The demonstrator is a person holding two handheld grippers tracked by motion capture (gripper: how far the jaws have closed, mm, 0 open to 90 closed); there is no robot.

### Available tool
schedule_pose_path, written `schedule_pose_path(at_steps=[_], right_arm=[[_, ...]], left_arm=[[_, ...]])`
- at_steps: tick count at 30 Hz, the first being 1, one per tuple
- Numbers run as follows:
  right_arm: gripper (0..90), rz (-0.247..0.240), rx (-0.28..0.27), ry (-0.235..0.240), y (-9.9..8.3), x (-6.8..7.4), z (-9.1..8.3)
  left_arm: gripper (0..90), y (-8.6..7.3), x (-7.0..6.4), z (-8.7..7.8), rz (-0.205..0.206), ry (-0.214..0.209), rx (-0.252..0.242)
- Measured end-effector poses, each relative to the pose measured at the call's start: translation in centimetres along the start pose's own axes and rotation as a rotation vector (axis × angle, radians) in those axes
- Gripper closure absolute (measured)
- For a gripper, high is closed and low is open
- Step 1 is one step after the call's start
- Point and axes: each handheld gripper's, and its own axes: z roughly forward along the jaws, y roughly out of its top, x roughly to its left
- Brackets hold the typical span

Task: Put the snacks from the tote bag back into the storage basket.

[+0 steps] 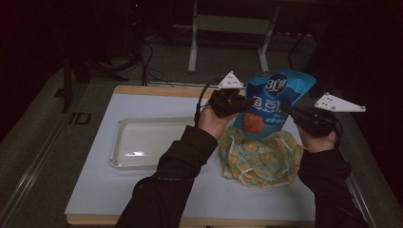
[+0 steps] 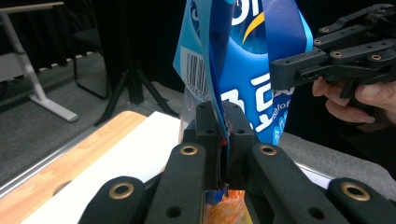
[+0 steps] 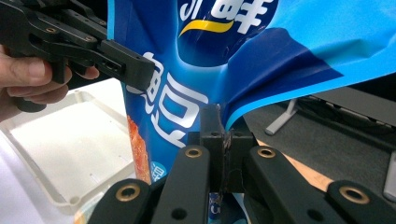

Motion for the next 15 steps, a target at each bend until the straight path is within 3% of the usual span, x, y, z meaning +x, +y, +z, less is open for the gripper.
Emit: schedule_pose_path(at_steps=[15], right_arm=[[89.3, -0.045, -0.008, 0.031, 3.0, 2.2, 1.8]], left_arm=[[88.4, 0.4, 0.9, -4.1, -0.009, 0.044, -0.027]])
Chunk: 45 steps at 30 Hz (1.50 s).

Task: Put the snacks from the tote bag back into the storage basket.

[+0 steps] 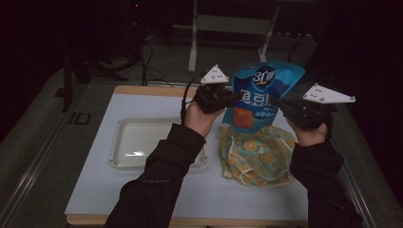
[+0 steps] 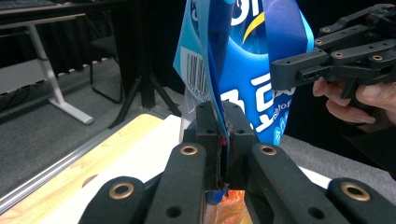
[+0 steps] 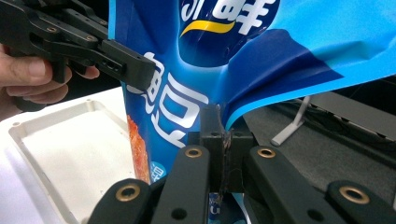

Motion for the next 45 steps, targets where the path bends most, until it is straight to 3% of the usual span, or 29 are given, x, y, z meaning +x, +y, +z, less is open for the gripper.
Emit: schedule_pose_path(at_steps=[45], right_arm=[[89.3, -0.065, 0.004, 0.13, 3.3, 7.2, 7.9]], left_arm=[[88.4, -3.4, 2.8, -10.7, -0.06, 0.143, -0.006]])
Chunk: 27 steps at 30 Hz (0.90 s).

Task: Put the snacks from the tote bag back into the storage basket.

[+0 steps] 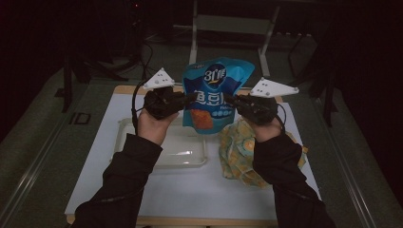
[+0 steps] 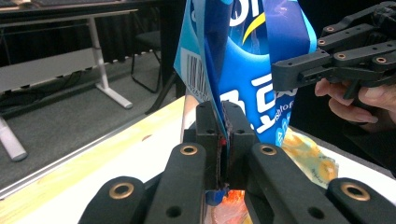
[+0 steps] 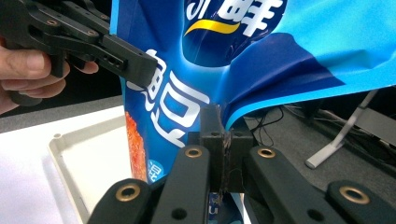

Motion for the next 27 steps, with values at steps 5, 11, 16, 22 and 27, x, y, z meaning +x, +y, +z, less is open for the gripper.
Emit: schedule_pose_path(at_steps=[5, 11, 16, 22, 27], right_arm=[[89.3, -0.007, -0.002, 0.019, 0.1, 0.7, 1.0], [89.3, -0.013, 0.0, 0.036, 0.3, 1.6, 2.2], [89.4, -0.011, -0.004, 0.051, 0.3, 2.5, 3.3], [89.4, -0.011, -0.014, 0.067, 0.3, 3.3, 4.1], [89.4, -0.009, -0.008, 0.078, -0.1, 3.9, 4.9]], left_arm=[[88.4, -0.6, 0.4, -1.2, -0.005, 0.013, -0.002], [88.4, -1.3, 1.1, -2.5, -0.012, 0.033, 0.007], [88.4, -1.8, 1.5, -3.6, -0.022, 0.045, 0.007], [88.4, -2.6, 1.6, -4.6, -0.014, 0.065, 0.004], [88.4, -3.5, 2.1, -5.1, -0.029, 0.065, 0.014]])
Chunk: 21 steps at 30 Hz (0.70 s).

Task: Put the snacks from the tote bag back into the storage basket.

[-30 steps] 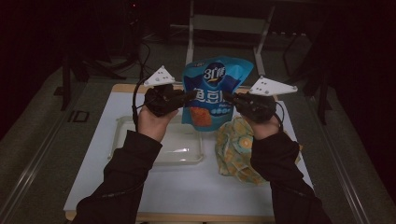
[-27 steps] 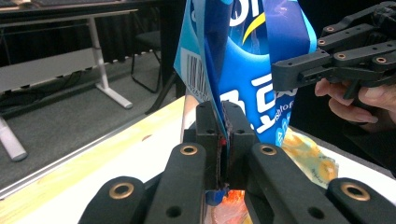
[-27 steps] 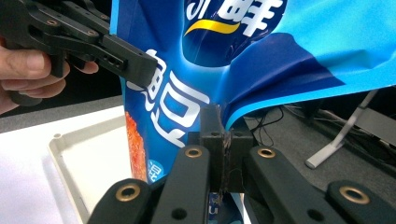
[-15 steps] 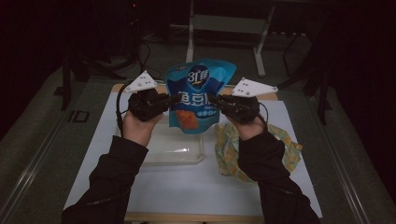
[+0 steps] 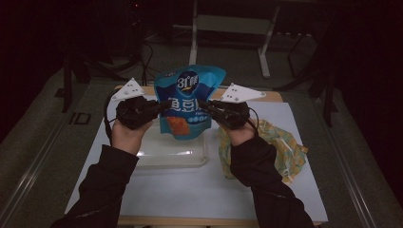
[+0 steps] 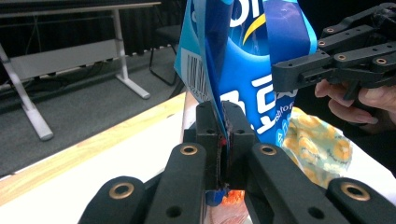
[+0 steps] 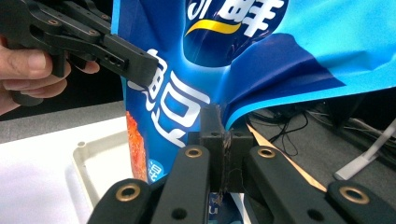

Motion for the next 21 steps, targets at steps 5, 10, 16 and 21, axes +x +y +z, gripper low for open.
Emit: schedule_pose_path(at_steps=[5, 10, 16, 21], right_arm=[[89.4, 0.003, 0.01, 0.006, -1.0, 0.6, 0.9], [89.4, 0.013, 0.025, 0.008, -2.1, 1.1, 1.8], [89.4, 0.03, 0.043, 0.006, -3.6, 1.3, 2.4], [89.4, 0.033, 0.054, 0.008, -4.4, 1.5, 3.0]], left_arm=[[88.4, -1.1, 0.4, -0.1, -0.001, 0.004, 0.03], [88.5, -2.5, 1.0, 0.2, -0.02, -0.006, 0.039], [88.4, -4.1, 1.4, 0.8, -0.039, -0.018, 0.047], [88.4, -5.5, 2.1, 1.0, -0.045, -0.036, 0.03]])
